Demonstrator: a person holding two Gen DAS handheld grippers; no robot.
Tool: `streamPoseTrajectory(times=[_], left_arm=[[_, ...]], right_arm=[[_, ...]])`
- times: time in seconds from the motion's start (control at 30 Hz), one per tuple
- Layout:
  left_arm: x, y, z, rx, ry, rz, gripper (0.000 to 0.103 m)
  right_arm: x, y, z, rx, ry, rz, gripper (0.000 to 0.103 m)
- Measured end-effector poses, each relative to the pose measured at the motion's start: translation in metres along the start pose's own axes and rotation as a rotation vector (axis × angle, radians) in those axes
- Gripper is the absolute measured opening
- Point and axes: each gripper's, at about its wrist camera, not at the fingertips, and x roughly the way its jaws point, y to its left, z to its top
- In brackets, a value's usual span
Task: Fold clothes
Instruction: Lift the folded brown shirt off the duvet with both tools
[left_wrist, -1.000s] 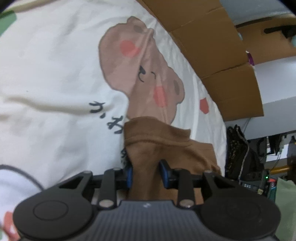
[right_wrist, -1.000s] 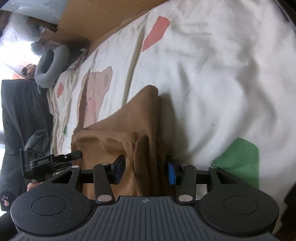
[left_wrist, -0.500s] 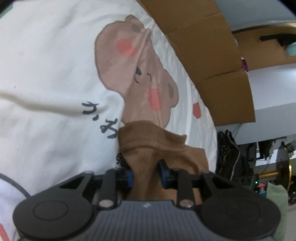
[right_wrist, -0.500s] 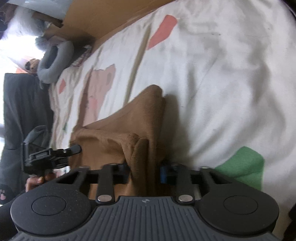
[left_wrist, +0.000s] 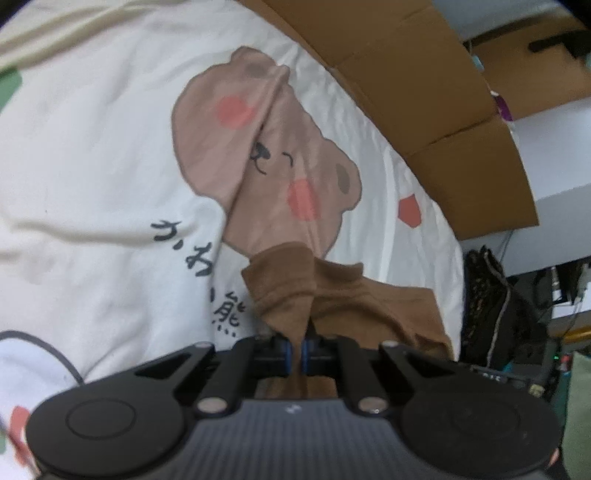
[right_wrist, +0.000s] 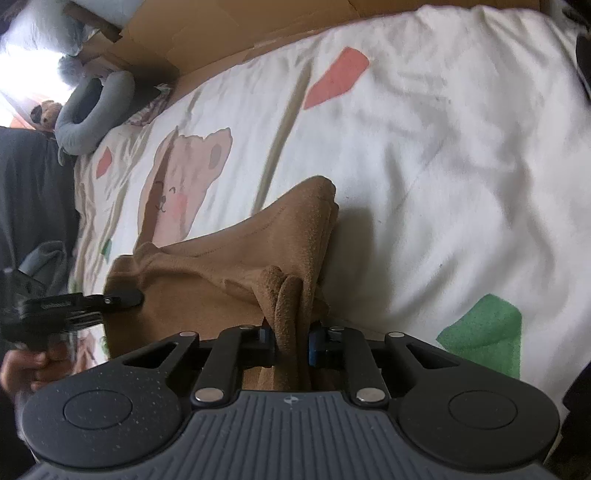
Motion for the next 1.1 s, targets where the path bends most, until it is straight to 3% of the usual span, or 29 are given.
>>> streamPoseTrajectory(times=[0.3, 0.57, 1.1], left_arm=[[-0.027, -0.042, -0.006, 0.048, -0.007, 0.115, 0.004], [-0.068, -0.094, -0.013, 0.059, 0.007, 0.191, 0.004], [-0.162, -0.171, -0.030, 0.119, -0.076, 0.179, 0.004]], right_arm=[[-0.020, 0.039, 0.003, -0.054, 0.008, -0.113, 0.013], [-0.065, 0.070, -0.005, -0.046, -0.010, -0.154, 0.012], [-0.179, 0.132, -0.013, -0.094, -0.122, -0.101, 0.012]])
